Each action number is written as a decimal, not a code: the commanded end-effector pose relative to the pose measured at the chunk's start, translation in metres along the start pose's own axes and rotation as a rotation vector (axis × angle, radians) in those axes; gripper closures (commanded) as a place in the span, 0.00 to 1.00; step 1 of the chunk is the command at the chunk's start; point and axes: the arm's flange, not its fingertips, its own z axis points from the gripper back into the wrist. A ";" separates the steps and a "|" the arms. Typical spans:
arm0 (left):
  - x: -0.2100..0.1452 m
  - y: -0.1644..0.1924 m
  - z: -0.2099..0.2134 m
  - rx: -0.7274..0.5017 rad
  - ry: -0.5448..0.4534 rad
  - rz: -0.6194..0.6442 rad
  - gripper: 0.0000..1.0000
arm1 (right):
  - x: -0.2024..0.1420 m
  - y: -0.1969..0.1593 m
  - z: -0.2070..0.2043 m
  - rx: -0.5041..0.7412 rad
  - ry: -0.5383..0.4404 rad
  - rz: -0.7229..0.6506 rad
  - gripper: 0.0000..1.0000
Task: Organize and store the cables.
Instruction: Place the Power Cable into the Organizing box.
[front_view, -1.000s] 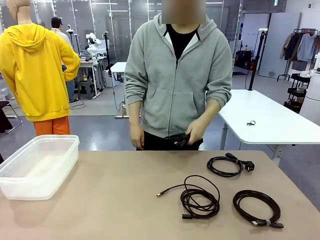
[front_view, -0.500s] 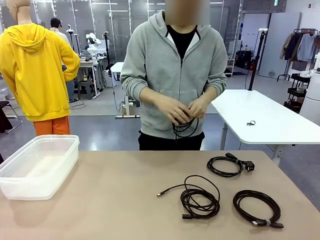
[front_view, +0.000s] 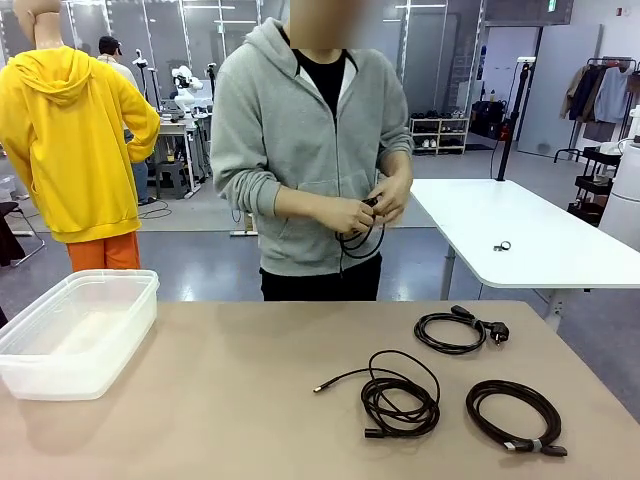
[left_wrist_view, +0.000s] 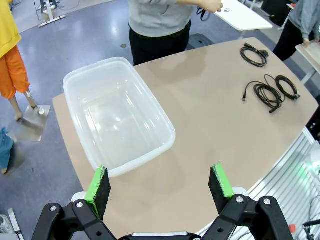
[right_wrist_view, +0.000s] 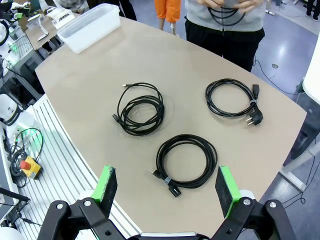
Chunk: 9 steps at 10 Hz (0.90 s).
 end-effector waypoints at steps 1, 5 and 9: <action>0.001 -0.001 0.000 -0.007 -0.005 -0.013 0.00 | 0.001 -0.001 0.001 0.008 -0.006 0.017 0.00; 0.001 -0.001 0.000 -0.007 -0.005 -0.013 0.00 | 0.059 -0.043 -0.057 -0.174 0.157 -0.160 0.00; 0.001 -0.001 0.000 -0.007 -0.005 -0.013 0.00 | 0.101 -0.092 -0.133 -0.324 0.313 -0.296 0.00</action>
